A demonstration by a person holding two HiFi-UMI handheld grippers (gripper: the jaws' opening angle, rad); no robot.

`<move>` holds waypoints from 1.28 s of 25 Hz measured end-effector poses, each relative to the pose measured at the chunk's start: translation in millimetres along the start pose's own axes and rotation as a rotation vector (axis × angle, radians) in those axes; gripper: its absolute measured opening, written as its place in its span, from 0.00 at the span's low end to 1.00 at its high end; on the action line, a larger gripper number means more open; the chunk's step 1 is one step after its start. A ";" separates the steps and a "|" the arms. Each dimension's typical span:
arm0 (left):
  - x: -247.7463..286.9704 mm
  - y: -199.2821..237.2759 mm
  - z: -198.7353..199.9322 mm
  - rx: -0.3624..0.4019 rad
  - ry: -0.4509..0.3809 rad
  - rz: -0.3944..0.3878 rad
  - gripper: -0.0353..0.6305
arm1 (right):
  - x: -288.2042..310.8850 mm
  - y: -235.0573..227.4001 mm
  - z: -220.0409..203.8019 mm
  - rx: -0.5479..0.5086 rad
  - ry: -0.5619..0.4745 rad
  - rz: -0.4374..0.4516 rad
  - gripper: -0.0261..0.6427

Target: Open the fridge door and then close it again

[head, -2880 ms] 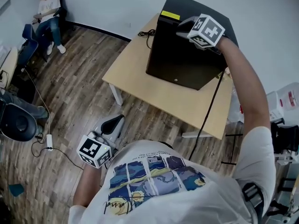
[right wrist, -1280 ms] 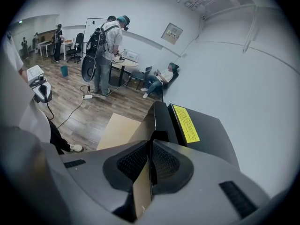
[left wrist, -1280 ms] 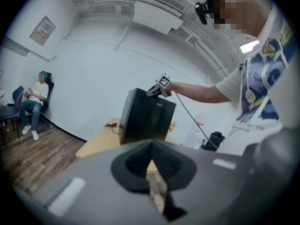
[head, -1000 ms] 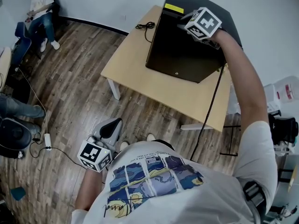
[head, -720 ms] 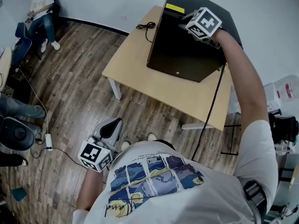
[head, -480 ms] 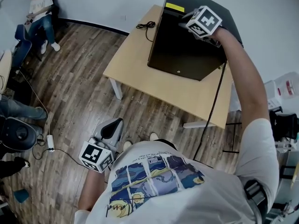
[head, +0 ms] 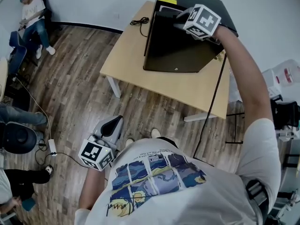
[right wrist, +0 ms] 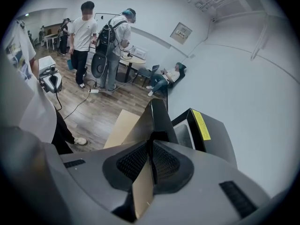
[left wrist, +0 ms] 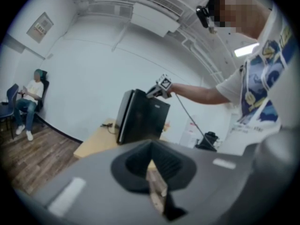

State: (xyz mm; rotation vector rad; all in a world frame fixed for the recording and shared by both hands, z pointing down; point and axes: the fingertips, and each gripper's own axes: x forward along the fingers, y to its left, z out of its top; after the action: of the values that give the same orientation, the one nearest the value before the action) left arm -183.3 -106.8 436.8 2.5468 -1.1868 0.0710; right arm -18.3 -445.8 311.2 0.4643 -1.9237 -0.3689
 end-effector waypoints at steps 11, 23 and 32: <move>-10.7 -10.7 -1.4 0.012 0.012 -0.063 0.06 | -23.5 34.6 -7.1 -0.070 -0.006 -0.012 0.09; -11.9 -20.4 -12.0 0.016 0.054 -0.198 0.06 | -47.7 76.1 -13.0 -0.123 -0.029 -0.023 0.09; 4.9 -39.9 -15.0 0.034 0.072 -0.282 0.06 | -69.6 105.6 -28.5 -0.184 -0.019 -0.018 0.10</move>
State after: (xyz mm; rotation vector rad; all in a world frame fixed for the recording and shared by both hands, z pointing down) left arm -148.7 -81.8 440.9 2.6894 -0.7976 0.1159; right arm 16.8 -320.9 314.5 0.3581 -1.8845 -0.5579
